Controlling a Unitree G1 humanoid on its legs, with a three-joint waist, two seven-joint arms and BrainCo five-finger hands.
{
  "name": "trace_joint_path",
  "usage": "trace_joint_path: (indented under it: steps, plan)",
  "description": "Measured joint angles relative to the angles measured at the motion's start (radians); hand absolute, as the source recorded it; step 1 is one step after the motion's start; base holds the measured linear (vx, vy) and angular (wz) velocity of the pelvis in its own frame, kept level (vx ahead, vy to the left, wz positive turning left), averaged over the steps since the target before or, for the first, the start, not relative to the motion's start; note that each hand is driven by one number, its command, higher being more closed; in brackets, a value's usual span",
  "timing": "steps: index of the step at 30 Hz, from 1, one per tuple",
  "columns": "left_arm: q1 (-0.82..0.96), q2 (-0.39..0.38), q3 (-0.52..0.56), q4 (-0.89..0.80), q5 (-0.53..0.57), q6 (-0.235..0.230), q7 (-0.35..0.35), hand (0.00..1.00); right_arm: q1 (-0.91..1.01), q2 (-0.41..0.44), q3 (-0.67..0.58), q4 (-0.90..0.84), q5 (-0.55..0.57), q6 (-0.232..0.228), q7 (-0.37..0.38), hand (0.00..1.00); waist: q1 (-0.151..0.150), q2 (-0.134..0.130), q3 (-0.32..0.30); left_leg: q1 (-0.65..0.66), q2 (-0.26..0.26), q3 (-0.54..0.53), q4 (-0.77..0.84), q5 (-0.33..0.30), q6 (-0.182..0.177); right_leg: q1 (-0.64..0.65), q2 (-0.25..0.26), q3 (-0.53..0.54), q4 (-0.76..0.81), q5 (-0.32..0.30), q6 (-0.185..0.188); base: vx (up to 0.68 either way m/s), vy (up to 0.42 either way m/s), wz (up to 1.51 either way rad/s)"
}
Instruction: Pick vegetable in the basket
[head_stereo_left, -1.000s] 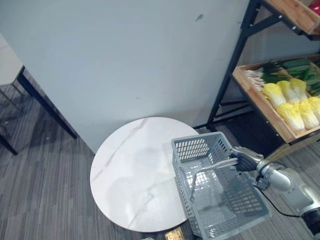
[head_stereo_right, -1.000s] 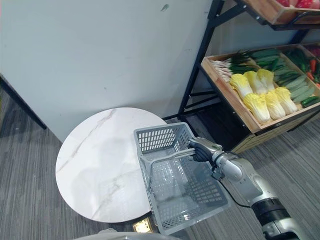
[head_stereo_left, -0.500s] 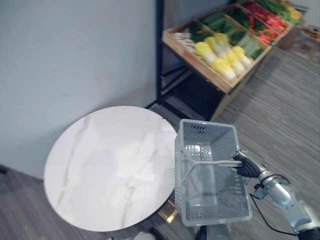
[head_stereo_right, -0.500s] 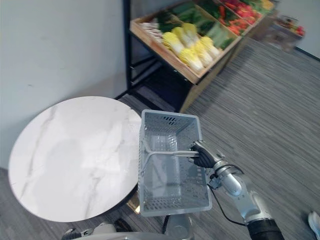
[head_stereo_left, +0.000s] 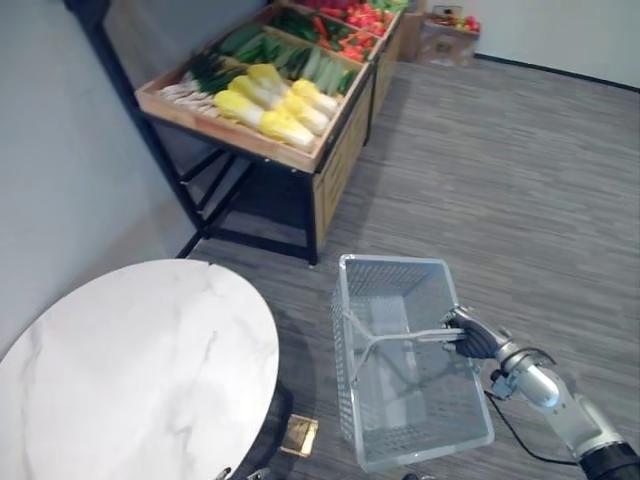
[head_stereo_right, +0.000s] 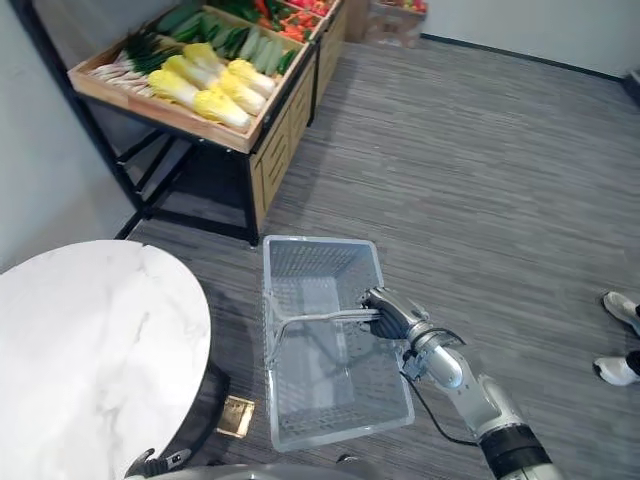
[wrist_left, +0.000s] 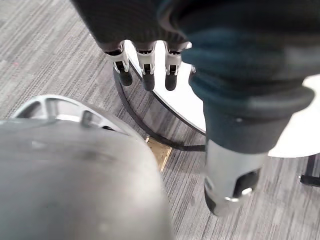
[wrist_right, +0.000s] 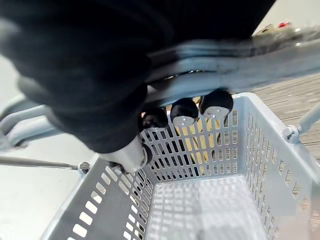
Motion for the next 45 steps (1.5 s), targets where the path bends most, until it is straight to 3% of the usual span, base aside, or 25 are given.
trace_joint_path:
  steps: [1,2,3,5,6,11,16,29,42,45]
  plan:
    - [0.011,-0.007,0.000,0.002,0.000,0.001,0.003,0.00,0.000,0.000,0.011,0.000,0.001,0.021,0.000,1.00,0.010,0.001,0.001,-0.010,0.001,-0.120,0.031,0.017,0.019,0.001,0.003,0.040,0.002,-0.001,-0.001,-0.11,-0.169,-1.11]
    - [0.022,-0.014,0.004,0.000,-0.009,-0.003,0.007,0.00,0.001,-0.001,0.019,0.001,0.004,0.032,0.000,1.00,0.025,0.003,0.003,-0.033,-0.014,-0.258,0.054,0.011,0.016,-0.003,-0.001,0.091,0.010,-0.003,-0.005,-0.09,-0.049,-1.51]
    - [0.035,-0.031,-0.005,-0.006,-0.014,-0.013,0.008,0.00,-0.004,-0.014,0.022,0.007,0.014,0.048,0.013,1.00,0.043,0.011,0.006,-0.029,-0.104,-0.494,-0.011,-0.043,-0.053,-0.035,-0.011,0.172,0.029,-0.003,-0.005,-0.06,0.057,-1.60]
    - [0.056,-0.050,-0.012,-0.004,-0.016,-0.013,0.005,0.00,-0.014,-0.020,0.021,0.009,0.044,0.057,0.027,1.00,0.049,0.065,0.004,0.019,-0.164,-0.652,-0.105,-0.055,-0.069,-0.094,0.025,0.277,0.060,-0.003,-0.004,-0.07,0.110,-1.73]
    - [0.053,-0.048,-0.015,-0.004,-0.018,-0.013,0.007,0.00,-0.007,-0.017,0.022,0.009,0.071,0.058,0.046,1.00,0.037,0.072,0.006,0.020,-0.180,-0.684,-0.100,-0.054,-0.070,-0.121,0.022,0.325,0.064,0.002,0.004,-0.06,0.042,-1.48]
    - [0.046,-0.045,-0.018,-0.005,-0.018,-0.013,0.002,0.00,0.029,-0.015,0.020,0.001,0.086,0.080,0.093,1.00,0.018,0.064,0.008,0.025,-0.186,-0.676,-0.116,-0.100,-0.113,-0.165,0.043,0.438,-0.016,0.055,0.023,-0.11,0.023,-0.78]
    - [0.043,-0.043,-0.028,0.005,-0.018,-0.012,-0.011,0.00,0.089,0.013,-0.027,0.019,0.083,0.099,0.094,1.00,0.020,0.058,0.008,0.040,-0.207,-0.678,-0.193,-0.123,-0.133,-0.162,0.035,0.438,-0.113,0.151,0.033,-0.09,0.056,-0.13]
    - [0.064,-0.025,-0.027,0.004,-0.007,-0.013,-0.027,0.00,0.157,0.082,-0.101,0.126,0.116,0.093,0.042,1.00,0.021,0.069,-0.007,0.081,-0.213,-0.678,-0.267,-0.094,-0.144,-0.159,0.035,0.421,-0.120,0.159,0.034,-0.01,0.000,-0.01]
    - [0.046,-0.022,-0.044,0.002,0.001,-0.012,-0.027,0.00,0.181,0.096,-0.100,0.200,0.120,0.098,-0.011,1.00,0.021,0.056,-0.022,0.106,-0.221,-0.685,-0.266,-0.094,-0.144,-0.139,0.026,0.376,-0.116,0.162,0.033,-0.01,-0.003,-0.01]
    - [0.043,-0.023,-0.045,0.001,0.001,-0.010,-0.018,0.00,0.177,0.105,-0.117,0.207,0.119,0.110,-0.026,1.00,0.017,0.072,-0.001,0.049,-0.184,-0.680,-0.121,-0.125,-0.138,-0.179,0.036,0.364,-0.017,0.091,0.017,-0.07,-0.027,-0.03]
